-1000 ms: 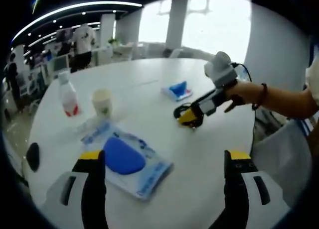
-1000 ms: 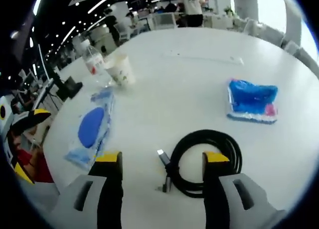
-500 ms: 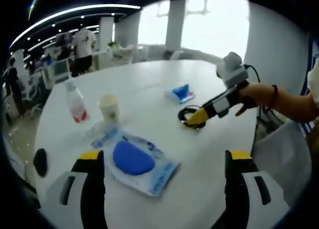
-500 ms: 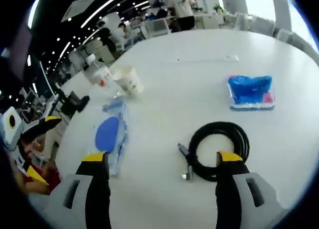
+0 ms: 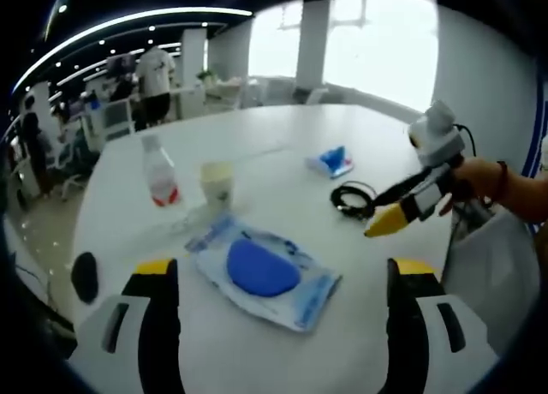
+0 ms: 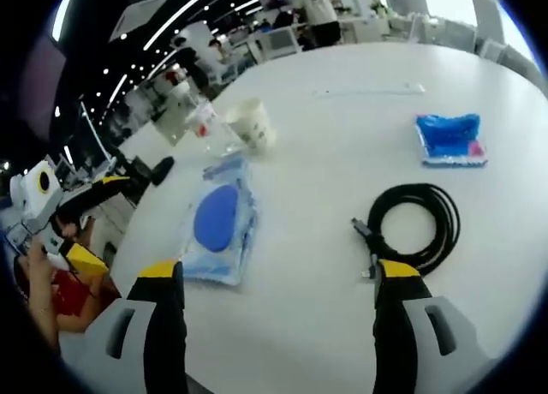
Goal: Arrange the tabletop items into an orderly group along one side of the table until the central work area is clear of visible clutter.
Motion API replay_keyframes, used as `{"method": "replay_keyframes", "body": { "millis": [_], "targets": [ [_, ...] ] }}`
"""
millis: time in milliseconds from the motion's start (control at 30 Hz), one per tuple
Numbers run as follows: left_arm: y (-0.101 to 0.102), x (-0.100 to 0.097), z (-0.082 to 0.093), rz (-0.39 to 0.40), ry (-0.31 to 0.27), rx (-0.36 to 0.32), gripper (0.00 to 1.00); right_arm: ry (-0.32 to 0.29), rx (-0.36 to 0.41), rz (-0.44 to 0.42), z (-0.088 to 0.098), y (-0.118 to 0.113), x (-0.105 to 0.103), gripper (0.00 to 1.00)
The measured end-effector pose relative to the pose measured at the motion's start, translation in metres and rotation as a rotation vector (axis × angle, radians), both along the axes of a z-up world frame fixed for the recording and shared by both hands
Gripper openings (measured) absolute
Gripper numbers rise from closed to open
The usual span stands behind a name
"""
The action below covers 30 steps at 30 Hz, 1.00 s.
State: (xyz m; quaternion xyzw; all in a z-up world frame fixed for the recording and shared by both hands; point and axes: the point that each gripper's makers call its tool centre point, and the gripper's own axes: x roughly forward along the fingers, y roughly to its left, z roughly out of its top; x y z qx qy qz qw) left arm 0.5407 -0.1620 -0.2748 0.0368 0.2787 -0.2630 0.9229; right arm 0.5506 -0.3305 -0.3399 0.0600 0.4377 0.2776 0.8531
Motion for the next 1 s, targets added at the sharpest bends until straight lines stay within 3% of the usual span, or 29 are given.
{"method": "replay_keyframes", "body": {
  "millis": [333,600,1000],
  "targets": [
    [0.021,0.027,-0.007,0.021,-0.022,-0.005,0.98,0.045,0.038,0.033,-0.004,0.032,-0.024,0.9],
    [0.032,0.046,-0.024,0.026,-0.009,0.011,0.96,0.085,0.058,0.045,-0.009,0.051,-0.039,0.88],
    [0.041,0.081,-0.051,0.058,0.013,-0.037,0.92,0.139,0.128,0.039,-0.013,0.084,-0.051,0.82]
  ]
}}
